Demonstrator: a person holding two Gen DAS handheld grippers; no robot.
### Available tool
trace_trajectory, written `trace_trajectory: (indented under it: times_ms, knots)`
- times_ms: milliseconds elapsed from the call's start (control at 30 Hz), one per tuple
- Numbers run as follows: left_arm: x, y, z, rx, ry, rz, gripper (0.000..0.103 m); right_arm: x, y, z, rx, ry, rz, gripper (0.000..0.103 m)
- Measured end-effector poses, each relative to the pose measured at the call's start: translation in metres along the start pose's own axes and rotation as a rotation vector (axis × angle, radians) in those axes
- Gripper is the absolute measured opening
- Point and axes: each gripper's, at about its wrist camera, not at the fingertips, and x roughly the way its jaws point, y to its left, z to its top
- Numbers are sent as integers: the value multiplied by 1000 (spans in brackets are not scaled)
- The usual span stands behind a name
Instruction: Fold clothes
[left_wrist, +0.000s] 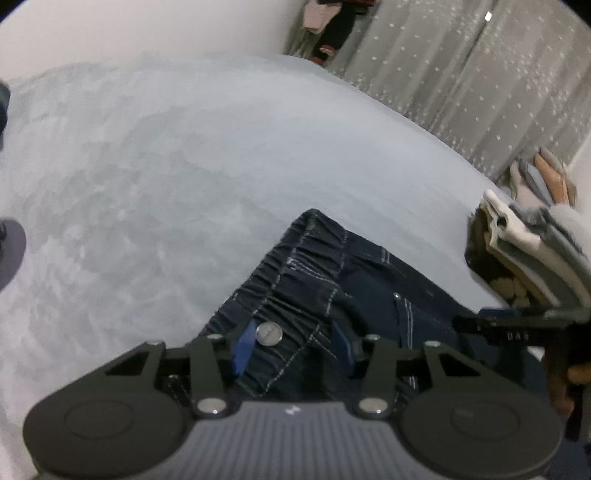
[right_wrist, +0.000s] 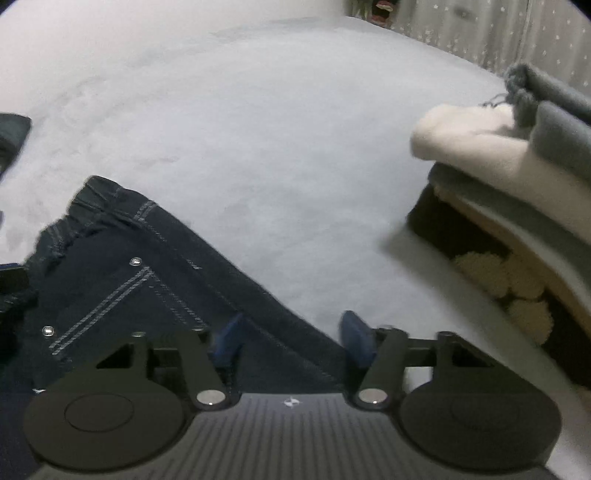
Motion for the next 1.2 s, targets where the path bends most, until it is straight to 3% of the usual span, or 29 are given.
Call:
trace_trajectory:
  times_ms: [33,67,167,667,1200]
  knots:
    - [1,1,0,-3,0,-1,47,0,-1,-2,10,-2,25,37]
    - [2,0,0,-1,-1,1,47,-2,-1,-3,19,0,51,27]
    - [4,-1,1,5,-3,5,47,-10,8,-5,-8,-9,17,13]
    - [2,9,4,-32,10,-27,47,-95,53,-31,-57,-124,-48,9]
    - [-27,19,-6,-72,-31,-38,47,-133,122,-77,-86,-111,-98,9]
